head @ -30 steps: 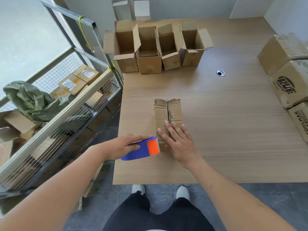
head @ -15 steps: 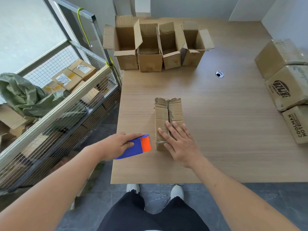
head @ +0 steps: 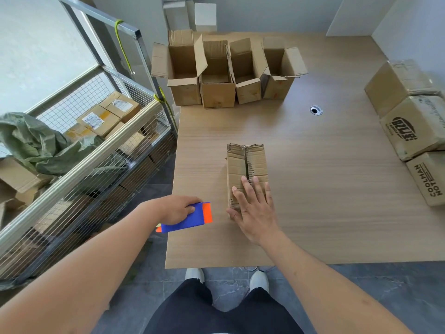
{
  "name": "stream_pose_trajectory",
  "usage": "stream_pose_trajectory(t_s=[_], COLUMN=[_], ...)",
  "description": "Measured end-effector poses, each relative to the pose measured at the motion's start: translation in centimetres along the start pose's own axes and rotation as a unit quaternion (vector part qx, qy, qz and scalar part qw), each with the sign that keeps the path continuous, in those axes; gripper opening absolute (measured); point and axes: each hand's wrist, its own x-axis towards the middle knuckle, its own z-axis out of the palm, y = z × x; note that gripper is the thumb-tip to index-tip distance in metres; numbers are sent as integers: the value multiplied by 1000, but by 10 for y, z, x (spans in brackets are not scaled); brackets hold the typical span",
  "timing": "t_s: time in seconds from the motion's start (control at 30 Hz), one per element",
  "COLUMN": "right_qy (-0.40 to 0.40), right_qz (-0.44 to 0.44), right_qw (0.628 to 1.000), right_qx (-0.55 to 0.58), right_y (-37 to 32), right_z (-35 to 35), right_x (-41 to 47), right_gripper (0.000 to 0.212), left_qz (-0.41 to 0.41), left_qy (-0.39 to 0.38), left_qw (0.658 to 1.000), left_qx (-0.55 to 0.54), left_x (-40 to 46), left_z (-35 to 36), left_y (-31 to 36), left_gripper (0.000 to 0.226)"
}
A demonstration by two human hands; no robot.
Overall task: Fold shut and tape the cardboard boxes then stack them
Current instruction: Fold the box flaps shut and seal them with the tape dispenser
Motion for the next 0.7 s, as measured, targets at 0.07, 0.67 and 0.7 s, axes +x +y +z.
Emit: stream_pose_trajectory(t_s=[0.07,0.67,0.7], right_qy=[10,-40,-39], right_qz=[5,-8,-5], right_qw=[1000,999,999], right_qx=[4,-5,-17], right_y=[1,31,36], right_z=[2,-46,-47], right_x=[-1,2,2], right_gripper=[66,89,88], left_qz=[-9,171,171], left_qy=[8,118,117], left_qw=[1000,948,947], left_qx=[-14,-240,-244], left_x=[-2,-51,-52], left_z=[7,-33,-35], left_y=[-12,-12,-13], left_gripper=[42,53,53])
